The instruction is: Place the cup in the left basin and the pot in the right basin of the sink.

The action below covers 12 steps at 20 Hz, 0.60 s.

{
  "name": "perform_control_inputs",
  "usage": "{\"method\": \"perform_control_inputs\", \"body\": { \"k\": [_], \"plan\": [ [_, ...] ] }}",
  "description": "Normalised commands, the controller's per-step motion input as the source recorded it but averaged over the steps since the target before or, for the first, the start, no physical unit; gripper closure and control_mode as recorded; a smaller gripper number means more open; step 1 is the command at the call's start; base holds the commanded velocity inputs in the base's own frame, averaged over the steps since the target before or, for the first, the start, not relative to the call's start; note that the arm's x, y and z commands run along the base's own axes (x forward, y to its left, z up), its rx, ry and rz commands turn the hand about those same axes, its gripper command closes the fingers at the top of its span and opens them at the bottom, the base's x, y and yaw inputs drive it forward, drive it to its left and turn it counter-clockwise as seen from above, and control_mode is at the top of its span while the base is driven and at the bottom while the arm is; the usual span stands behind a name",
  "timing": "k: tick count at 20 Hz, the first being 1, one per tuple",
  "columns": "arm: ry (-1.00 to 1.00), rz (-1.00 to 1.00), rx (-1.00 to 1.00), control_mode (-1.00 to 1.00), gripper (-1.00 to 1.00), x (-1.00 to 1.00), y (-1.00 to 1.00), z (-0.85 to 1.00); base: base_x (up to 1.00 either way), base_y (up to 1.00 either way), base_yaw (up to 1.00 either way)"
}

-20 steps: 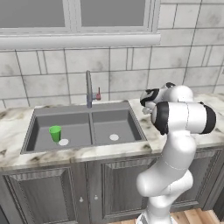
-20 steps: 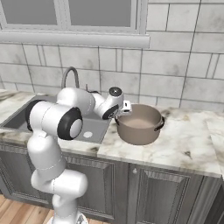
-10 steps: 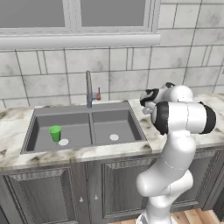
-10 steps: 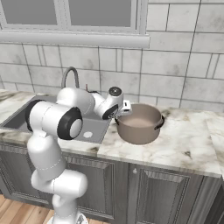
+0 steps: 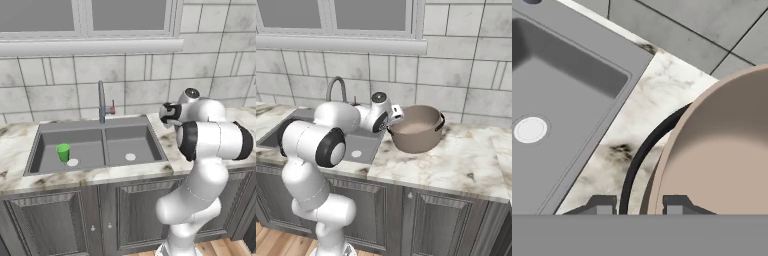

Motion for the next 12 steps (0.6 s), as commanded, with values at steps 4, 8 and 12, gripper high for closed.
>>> {"method": "perform_control_inputs", "body": {
  "k": [4, 8, 12],
  "plan": [
    [-0.01, 0.12, -0.11, -1.00, 1.00, 0.00, 0.06, 0.38, 0.00, 0.00, 0.00],
    [0.00, 0.20, 0.00, -1.00, 1.00, 0.00, 0.04, 0.18, 0.00, 0.00, 0.00],
    [0.00, 0.26, 0.00, -1.00, 1.00, 0.00, 0.01, 0.15, 0.00, 0.00, 0.00]
  ]
}}
